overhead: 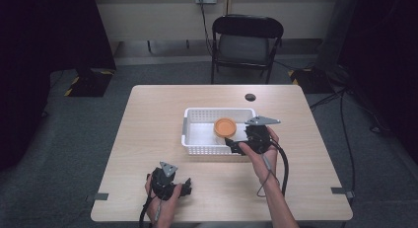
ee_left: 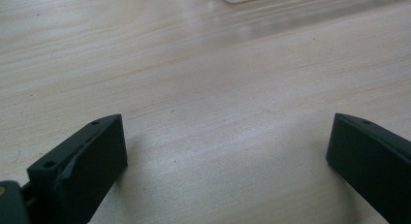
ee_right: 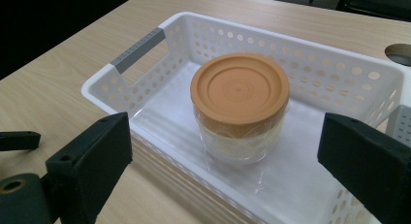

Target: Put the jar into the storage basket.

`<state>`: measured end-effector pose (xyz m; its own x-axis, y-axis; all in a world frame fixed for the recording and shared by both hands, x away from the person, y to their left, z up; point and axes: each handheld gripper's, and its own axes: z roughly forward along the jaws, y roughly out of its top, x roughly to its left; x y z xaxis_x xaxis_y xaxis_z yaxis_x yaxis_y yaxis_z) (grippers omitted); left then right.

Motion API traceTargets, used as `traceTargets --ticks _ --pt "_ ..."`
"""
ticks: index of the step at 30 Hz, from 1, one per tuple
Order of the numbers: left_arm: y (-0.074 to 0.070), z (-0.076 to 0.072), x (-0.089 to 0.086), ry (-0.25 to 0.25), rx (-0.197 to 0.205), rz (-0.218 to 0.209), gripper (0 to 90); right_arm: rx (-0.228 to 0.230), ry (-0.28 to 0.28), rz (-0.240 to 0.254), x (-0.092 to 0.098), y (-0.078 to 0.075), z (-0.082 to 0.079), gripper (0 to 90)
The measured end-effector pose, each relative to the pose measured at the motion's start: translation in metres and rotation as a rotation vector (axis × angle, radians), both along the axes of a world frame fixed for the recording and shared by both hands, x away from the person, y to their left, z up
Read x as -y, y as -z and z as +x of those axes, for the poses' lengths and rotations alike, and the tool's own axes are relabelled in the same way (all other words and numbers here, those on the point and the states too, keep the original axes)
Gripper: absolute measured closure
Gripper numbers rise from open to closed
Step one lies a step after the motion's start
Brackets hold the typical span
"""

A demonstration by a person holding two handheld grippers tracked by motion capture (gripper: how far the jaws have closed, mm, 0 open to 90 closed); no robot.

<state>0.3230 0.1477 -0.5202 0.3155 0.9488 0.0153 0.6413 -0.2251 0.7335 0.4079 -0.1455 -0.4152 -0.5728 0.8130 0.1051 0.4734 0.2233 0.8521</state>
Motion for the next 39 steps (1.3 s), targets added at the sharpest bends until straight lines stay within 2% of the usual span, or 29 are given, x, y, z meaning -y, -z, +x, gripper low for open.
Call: traceTargets --ticks 5,7,12,19,27,32,39 --pt "0.000 0.000 0.000 0.000 0.000 0.000 0.4 0.018 0.005 0.018 0.003 0.001 -0.010 4.6" --pt "0.000 0.000 0.000 0.000 0.000 0.000 0.4 0.032 0.024 0.017 0.004 0.002 -0.013 4.5" --pt "0.000 0.000 0.000 0.000 0.000 0.000 0.4 0.027 0.031 0.029 0.007 0.007 -0.020 4.4" --pt "0.000 0.000 0.000 0.000 0.000 0.000 0.4 0.046 0.046 0.032 0.010 0.011 -0.032 4.4" --pt "0.000 0.000 0.000 0.000 0.000 0.000 0.4 0.054 0.066 0.010 0.011 0.016 -0.047 4.5" --pt "0.000 0.000 0.000 0.000 0.000 0.001 0.4 0.060 0.078 -0.027 0.009 0.021 -0.054 4.9" --pt "0.000 0.000 0.000 -0.001 0.000 0.000 0.4 0.060 0.088 -0.033 0.010 0.030 -0.063 4.9"
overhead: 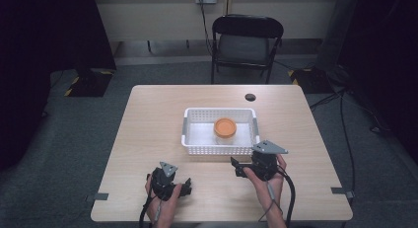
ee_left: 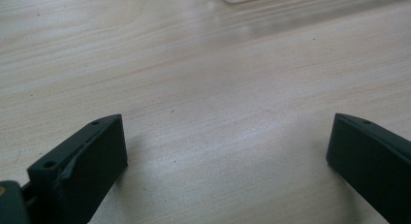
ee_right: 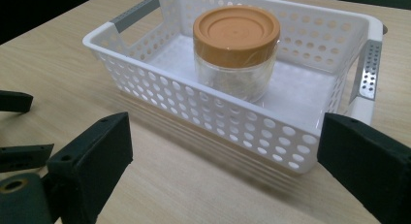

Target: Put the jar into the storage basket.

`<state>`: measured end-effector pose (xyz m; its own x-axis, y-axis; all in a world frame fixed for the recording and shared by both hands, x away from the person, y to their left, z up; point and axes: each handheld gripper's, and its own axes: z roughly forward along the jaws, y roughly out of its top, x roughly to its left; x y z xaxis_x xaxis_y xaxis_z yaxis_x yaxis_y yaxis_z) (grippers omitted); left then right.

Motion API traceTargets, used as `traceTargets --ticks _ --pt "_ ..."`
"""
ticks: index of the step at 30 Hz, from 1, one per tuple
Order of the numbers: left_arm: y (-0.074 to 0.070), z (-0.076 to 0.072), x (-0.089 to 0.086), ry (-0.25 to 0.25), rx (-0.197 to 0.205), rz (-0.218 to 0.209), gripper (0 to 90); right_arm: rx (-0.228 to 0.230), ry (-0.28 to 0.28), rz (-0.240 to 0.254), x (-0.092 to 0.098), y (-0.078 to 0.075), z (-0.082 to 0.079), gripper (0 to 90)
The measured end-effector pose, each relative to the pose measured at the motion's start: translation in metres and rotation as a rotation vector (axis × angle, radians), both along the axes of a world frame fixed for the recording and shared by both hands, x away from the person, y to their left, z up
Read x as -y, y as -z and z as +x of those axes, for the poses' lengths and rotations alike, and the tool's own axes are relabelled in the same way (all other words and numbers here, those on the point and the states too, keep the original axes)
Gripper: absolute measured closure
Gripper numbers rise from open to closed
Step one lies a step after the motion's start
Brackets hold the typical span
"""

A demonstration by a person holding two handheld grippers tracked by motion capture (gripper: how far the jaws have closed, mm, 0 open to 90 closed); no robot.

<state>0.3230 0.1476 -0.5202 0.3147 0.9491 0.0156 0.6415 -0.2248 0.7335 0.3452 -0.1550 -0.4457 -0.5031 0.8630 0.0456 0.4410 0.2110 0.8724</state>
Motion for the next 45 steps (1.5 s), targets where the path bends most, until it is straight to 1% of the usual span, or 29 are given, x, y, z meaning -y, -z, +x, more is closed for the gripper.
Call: traceTargets --ticks 3,6,8,15,22,27,31,34,38,45 --pt "0.000 0.000 0.000 0.000 0.000 0.000 0.4 -0.002 0.003 0.000 0.001 0.003 -0.003 4.9" --pt "0.000 0.000 0.000 0.001 -0.001 0.001 0.4 -0.003 0.012 -0.019 0.003 0.006 -0.004 5.0" --pt "0.000 0.000 0.000 0.000 0.000 0.000 0.4 -0.009 0.010 -0.021 0.004 0.008 -0.004 5.1" --pt "0.000 0.000 0.000 0.000 0.000 0.000 0.4 -0.020 0.031 -0.044 0.004 0.018 -0.006 5.0" --pt "0.000 0.000 0.000 0.000 0.000 0.000 0.4 -0.045 0.044 -0.060 0.003 0.031 -0.008 5.0" --pt "0.000 0.000 0.000 0.000 0.000 0.000 0.4 -0.064 0.050 -0.050 0.005 0.040 -0.010 5.0" --pt "0.000 0.000 0.000 0.001 -0.001 0.001 0.4 -0.086 0.062 -0.061 0.007 0.046 -0.012 5.1" --pt "0.000 0.000 0.000 0.000 0.000 0.000 0.4 -0.106 0.074 -0.062 0.011 0.051 -0.013 5.0" --pt "0.000 0.000 0.000 0.000 0.000 0.000 0.4 -0.121 0.081 -0.063 0.015 0.056 -0.014 5.0" --pt "0.000 0.000 0.000 0.000 0.000 -0.001 0.4 -0.157 0.092 -0.073 0.015 0.065 -0.015 5.1"
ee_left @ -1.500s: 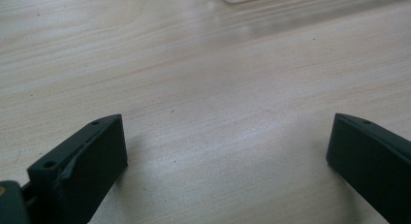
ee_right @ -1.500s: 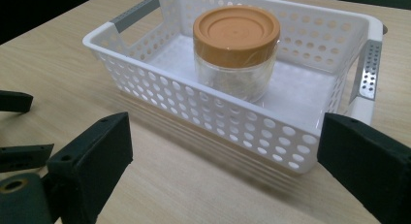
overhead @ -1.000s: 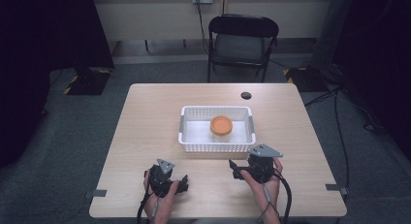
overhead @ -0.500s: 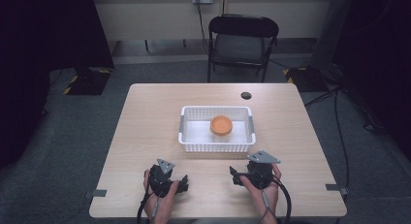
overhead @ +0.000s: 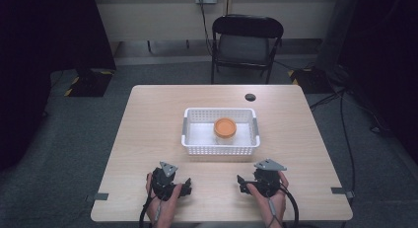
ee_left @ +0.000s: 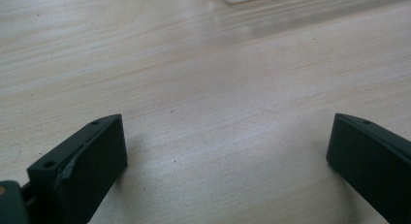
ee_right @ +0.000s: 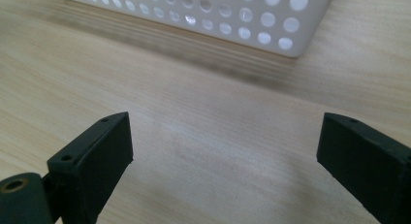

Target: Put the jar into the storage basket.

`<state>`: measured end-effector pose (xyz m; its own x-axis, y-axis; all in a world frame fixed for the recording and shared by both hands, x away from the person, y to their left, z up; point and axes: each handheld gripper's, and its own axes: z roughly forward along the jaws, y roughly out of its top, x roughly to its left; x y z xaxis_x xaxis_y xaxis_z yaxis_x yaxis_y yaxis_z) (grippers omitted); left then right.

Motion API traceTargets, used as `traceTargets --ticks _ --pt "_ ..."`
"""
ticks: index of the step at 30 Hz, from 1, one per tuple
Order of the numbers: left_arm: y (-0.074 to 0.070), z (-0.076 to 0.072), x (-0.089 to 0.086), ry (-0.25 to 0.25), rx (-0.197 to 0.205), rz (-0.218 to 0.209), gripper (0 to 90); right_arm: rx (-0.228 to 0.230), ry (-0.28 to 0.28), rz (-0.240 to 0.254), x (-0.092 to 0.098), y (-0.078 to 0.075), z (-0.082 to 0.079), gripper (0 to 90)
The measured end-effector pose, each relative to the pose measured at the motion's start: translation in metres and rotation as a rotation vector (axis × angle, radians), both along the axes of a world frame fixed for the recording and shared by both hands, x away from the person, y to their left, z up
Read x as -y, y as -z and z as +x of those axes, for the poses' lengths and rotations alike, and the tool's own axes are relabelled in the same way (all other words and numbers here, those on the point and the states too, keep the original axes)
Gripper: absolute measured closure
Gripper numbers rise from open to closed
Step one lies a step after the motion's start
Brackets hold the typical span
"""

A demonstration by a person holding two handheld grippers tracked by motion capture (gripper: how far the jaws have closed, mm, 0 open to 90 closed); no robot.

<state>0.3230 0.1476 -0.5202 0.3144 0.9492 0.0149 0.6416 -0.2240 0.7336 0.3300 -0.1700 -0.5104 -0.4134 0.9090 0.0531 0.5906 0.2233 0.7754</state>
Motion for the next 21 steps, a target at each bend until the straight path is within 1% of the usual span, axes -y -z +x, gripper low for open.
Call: traceTargets --ticks 2,6,13,16,21 --pt "0.000 0.000 0.000 0.000 0.000 0.000 0.4 -0.016 0.009 -0.012 0.001 0.003 0.001 5.2" --pt "0.000 0.000 0.000 0.001 -0.001 0.002 0.4 -0.037 0.015 -0.010 0.002 0.009 0.004 5.0" --pt "0.000 0.000 0.000 0.000 0.000 0.001 0.4 -0.023 0.025 -0.042 -0.002 0.011 0.003 4.1" --pt "0.000 0.000 0.000 0.000 -0.001 0.000 0.4 -0.016 0.031 -0.079 -0.006 0.012 0.002 3.8" --pt "0.000 0.000 0.000 0.000 -0.001 0.000 0.4 -0.015 0.034 -0.079 -0.006 0.012 0.002 3.7"
